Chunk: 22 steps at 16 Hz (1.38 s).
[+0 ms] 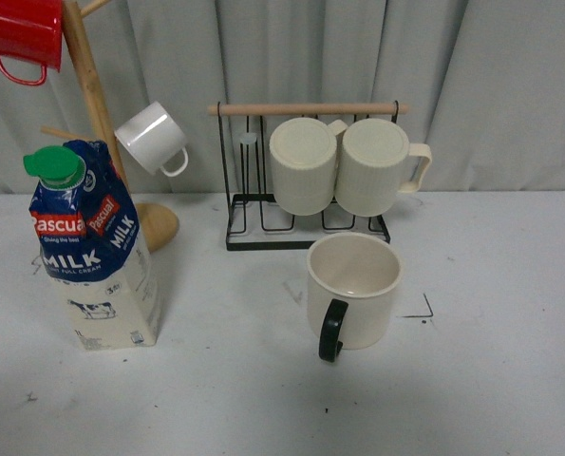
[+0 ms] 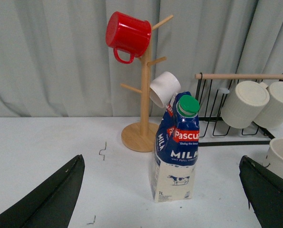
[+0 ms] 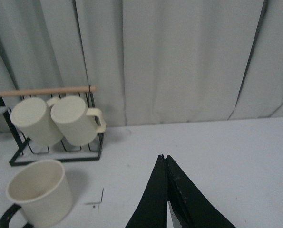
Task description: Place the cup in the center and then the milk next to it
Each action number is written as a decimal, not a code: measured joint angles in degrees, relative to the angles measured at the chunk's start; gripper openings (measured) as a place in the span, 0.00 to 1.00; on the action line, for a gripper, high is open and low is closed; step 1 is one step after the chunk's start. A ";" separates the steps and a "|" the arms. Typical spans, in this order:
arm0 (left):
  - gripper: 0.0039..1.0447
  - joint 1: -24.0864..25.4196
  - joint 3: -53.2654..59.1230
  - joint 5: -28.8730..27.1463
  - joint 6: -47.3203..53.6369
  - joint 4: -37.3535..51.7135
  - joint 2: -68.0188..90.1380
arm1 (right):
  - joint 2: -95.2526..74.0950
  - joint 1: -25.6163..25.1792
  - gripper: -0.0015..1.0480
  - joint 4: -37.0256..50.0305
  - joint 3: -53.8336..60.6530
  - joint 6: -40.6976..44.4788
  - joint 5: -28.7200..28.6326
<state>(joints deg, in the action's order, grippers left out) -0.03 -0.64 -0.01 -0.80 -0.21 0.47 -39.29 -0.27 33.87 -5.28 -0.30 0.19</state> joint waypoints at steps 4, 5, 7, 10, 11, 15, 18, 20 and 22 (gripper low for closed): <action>0.94 0.00 0.00 0.00 0.00 0.00 0.00 | 7.85 0.00 0.02 -5.27 2.38 0.00 0.00; 0.94 0.00 0.00 0.00 0.00 0.00 0.00 | 8.96 0.00 0.02 -3.54 3.65 0.00 0.00; 0.94 0.00 0.00 0.00 0.00 0.02 0.00 | 10.32 0.00 0.02 -6.29 4.61 0.00 0.00; 0.94 0.00 0.00 0.00 0.00 0.02 0.00 | 16.72 0.00 0.02 -11.17 4.63 0.00 -0.02; 0.94 0.00 0.00 0.00 0.00 0.00 0.00 | 17.79 0.00 0.02 -12.50 4.63 0.00 -0.02; 0.94 0.00 0.00 0.00 0.00 0.02 0.00 | 22.71 0.00 0.02 -17.07 4.63 0.00 0.00; 0.94 0.02 0.00 0.00 0.00 0.02 0.00 | 25.77 0.00 0.02 -20.26 4.63 0.00 -0.02; 0.94 0.00 0.00 0.00 0.00 0.00 0.00 | 27.85 0.00 0.02 -22.29 4.63 0.00 -0.02; 0.94 0.00 0.00 0.00 0.00 0.00 0.00 | 29.46 0.00 0.02 -23.89 4.63 0.02 -0.02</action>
<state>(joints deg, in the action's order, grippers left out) -0.03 -0.64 -0.01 -0.80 -0.21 0.47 -9.82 -0.27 9.98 -0.64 -0.27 0.16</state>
